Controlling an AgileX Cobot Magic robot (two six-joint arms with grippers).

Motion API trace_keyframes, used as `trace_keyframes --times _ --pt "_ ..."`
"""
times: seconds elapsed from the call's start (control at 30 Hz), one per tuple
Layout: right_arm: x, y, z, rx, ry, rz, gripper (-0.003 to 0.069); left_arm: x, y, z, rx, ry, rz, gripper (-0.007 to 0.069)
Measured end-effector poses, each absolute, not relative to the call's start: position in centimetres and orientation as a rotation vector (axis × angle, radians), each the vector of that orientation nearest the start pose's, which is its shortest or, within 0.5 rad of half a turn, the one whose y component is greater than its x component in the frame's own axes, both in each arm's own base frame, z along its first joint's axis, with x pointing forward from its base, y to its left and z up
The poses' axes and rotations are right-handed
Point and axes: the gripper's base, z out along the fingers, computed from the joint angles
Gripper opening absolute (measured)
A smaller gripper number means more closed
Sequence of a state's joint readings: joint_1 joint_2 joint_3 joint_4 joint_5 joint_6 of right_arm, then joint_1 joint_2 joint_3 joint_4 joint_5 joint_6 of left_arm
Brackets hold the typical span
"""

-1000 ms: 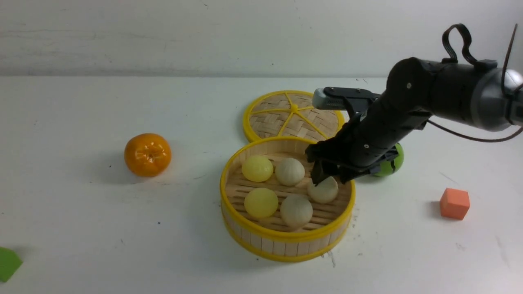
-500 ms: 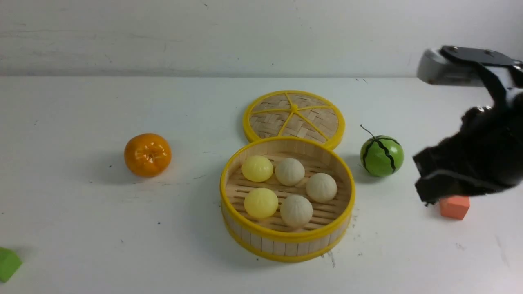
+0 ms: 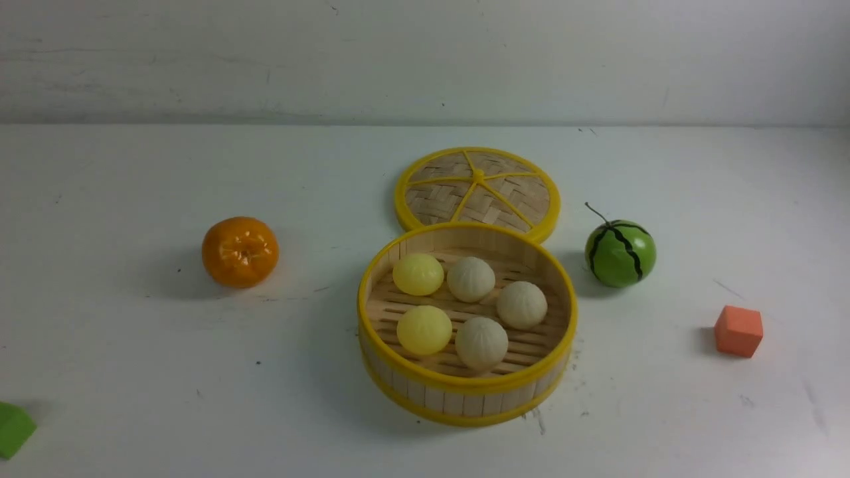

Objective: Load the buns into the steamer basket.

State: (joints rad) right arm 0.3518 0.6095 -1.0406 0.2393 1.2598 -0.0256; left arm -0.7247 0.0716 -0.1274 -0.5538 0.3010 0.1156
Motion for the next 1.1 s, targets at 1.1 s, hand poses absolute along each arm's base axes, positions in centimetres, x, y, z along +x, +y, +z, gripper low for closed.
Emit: trace_keyframes --times 1.1 --pt "5.2 0.6 17.2 0.089 1.888 0.199 -0.0008 3.2 -4.7 22.9 0.396 1.741 -0.975 0.0144"
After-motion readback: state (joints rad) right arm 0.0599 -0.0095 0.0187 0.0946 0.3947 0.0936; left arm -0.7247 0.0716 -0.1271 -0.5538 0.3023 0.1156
